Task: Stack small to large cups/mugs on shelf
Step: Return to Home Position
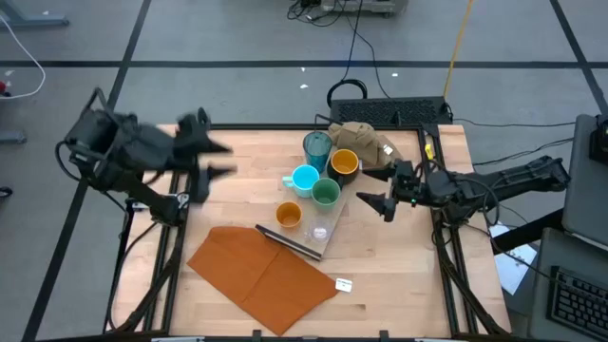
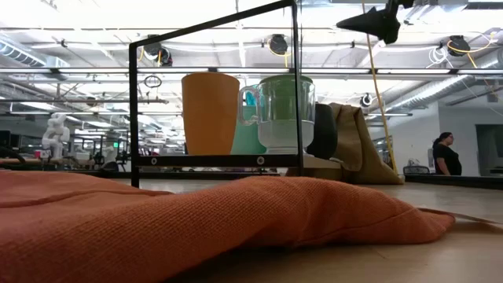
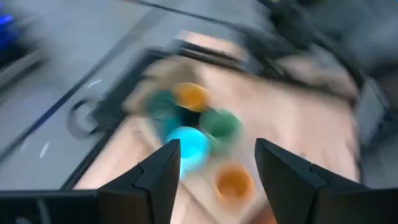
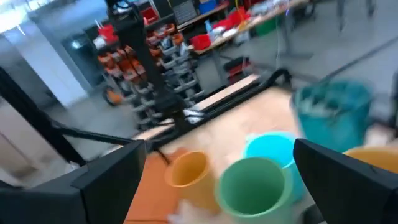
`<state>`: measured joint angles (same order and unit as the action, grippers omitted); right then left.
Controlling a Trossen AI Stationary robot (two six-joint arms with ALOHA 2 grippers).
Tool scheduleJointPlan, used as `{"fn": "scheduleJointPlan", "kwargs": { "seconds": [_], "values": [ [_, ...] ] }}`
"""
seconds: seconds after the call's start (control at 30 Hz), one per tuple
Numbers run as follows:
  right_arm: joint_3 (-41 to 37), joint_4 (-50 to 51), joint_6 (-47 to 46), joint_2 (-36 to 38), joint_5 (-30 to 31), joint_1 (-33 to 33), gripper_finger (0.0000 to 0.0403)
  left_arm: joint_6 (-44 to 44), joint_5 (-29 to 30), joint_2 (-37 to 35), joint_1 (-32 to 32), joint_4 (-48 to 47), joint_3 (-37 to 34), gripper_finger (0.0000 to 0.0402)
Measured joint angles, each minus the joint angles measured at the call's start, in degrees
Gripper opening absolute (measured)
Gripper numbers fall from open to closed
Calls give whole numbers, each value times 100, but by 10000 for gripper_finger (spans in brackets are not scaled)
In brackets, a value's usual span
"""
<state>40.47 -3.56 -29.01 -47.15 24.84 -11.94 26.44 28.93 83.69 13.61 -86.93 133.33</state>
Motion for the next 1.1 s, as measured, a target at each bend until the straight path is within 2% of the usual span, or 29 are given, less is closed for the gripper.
{"fn": "scheduleJointPlan", "kwargs": {
  "seconds": [0.03,0.1,0.2,0.27,0.3,0.37,0.43,0.53,0.7,0.77,0.87,0.97,1.1],
  "values": [
    [-1,26,309,69,64,-2,400,-470,-246,9,164,-3,-6,207],
    [-2,23,677,249,62,-5,400,-823,-463,61,299,103,-17,207],
    [-2,-8,1042,576,51,15,400,-1031,89,54,275,250,-336,207],
    [0,17,1255,796,4,15,400,-1198,436,-106,329,626,-904,207],
    [0,61,1379,909,-169,17,400,-1333,418,-252,336,986,-1298,207],
    [0,250,1498,1119,-567,14,400,-1764,12,-649,252,1998,-2265,207],
    [0,433,1489,1272,-869,9,400,-2234,-641,-1180,158,3470,-3442,207],
    [0,579,1534,1390,-1001,-70,400,-2662,-1657,-2046,-23,5342,-5190,207],
    [-391,800,1337,1459,-1001,-109,400,-2431,-1756,-3406,-379,7926,-7910,207],
    [-742,435,1279,1527,-1000,-107,400,-2429,-2077,-3782,-447,9077,-8840,207],
    [-1317,-500,1300,1790,-998,-101,400,-2373,-2634,-4206,-539,10540,-9866,207],
    [-1926,-1233,1253,2155,-993,-72,400,-2009,-2940,-4407,-645,10954,-10532,207],
    [-2837,-2075,1079,2762,-987,-72,400,-1735,-2985,-4440,-794,11336,-11106,207]
  ]
}}
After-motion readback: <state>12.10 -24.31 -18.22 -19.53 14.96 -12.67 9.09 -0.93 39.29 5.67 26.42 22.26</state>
